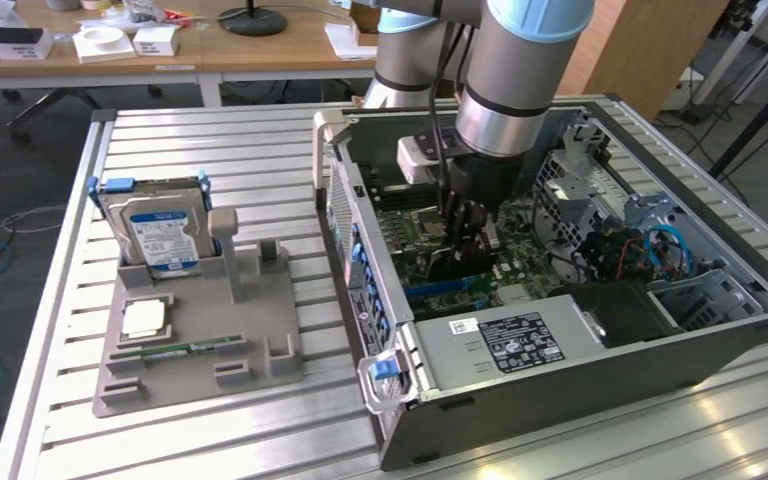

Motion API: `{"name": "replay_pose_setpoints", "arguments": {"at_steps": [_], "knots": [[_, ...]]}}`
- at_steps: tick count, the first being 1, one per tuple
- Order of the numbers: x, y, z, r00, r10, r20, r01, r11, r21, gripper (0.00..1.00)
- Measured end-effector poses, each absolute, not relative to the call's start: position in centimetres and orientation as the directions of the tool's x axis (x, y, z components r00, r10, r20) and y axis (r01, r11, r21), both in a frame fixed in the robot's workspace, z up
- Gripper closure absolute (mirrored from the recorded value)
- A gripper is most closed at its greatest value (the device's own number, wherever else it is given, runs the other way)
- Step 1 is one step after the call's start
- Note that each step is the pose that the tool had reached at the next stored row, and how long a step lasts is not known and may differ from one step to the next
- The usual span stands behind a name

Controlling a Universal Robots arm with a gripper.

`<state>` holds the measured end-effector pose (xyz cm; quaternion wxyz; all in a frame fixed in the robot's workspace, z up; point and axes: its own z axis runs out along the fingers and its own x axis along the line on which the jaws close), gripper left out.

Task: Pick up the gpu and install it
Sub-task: 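Insert the gpu into the slot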

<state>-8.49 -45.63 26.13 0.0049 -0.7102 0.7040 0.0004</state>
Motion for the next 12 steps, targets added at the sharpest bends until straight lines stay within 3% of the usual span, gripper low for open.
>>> {"name": "replay_pose_setpoints", "arguments": {"at_steps": [12], "knots": [[-8.53,-45.63,26.03,0.009,-1.000,-0.007,-1.000,-0.009,-0.006,0.74]]}}
